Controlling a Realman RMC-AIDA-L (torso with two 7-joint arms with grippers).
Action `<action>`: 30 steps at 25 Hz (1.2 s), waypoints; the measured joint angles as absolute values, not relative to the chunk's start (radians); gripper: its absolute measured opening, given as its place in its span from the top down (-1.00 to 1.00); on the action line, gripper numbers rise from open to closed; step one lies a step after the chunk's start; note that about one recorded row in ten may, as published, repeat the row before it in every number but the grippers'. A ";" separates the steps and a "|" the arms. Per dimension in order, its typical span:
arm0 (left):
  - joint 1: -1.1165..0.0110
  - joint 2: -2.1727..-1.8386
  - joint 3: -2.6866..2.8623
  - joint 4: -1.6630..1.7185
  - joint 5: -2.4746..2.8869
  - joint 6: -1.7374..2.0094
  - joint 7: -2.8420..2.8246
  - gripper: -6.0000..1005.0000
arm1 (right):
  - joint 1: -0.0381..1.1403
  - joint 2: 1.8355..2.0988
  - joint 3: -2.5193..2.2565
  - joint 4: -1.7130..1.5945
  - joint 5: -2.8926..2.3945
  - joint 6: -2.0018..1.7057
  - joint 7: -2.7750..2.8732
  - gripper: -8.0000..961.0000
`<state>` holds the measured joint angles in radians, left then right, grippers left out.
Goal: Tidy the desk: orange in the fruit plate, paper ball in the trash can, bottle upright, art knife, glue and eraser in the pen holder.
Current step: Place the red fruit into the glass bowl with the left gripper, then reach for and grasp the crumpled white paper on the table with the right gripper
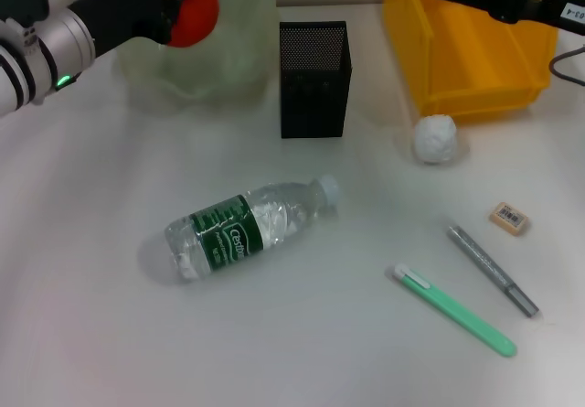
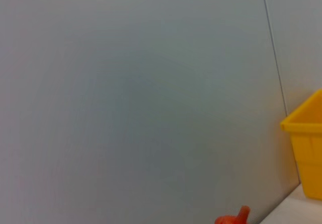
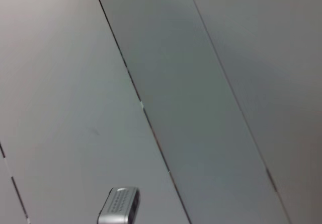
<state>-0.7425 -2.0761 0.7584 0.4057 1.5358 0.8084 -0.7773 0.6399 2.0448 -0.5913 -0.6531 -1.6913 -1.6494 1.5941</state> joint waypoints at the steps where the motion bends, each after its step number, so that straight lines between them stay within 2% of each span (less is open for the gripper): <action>1: -0.743 -2.078 0.758 0.402 1.534 0.804 -0.763 0.72 | 0.635 2.044 -0.610 -0.668 -1.692 -1.651 1.617 -0.57; 3: -0.743 -2.078 0.758 0.402 1.533 0.802 -0.763 0.67 | 0.630 2.042 -0.632 -0.691 -1.692 -1.653 1.645 -0.57; 8: -0.745 -2.078 0.758 0.400 1.518 0.797 -0.762 0.30 | 0.616 2.040 -0.693 -0.762 -1.694 -1.657 1.703 -0.57; 18: -0.747 -2.079 0.758 0.394 1.518 0.796 -0.762 -0.09 | 0.601 2.040 -0.776 -0.880 -1.730 -1.665 1.804 -0.56; 20: -0.748 -2.079 0.758 0.394 1.518 0.796 -0.761 -0.17 | 0.592 2.050 -0.782 -0.968 -1.777 -1.676 1.865 -0.57; 24: -0.755 -2.079 0.757 0.393 1.513 0.796 -0.761 -0.21 | 0.573 2.076 -0.801 -1.153 -1.855 -1.692 1.981 -0.57; 30: -0.758 -2.079 0.758 0.393 1.495 0.796 -0.761 -0.21 | 0.567 2.082 -0.867 -1.441 -2.024 -1.713 2.259 -0.57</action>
<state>-0.7577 -2.0785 0.7577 0.3926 1.4946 0.7961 -0.7608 0.5670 2.0821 -0.8673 -1.4414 -2.0236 -1.7131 2.2585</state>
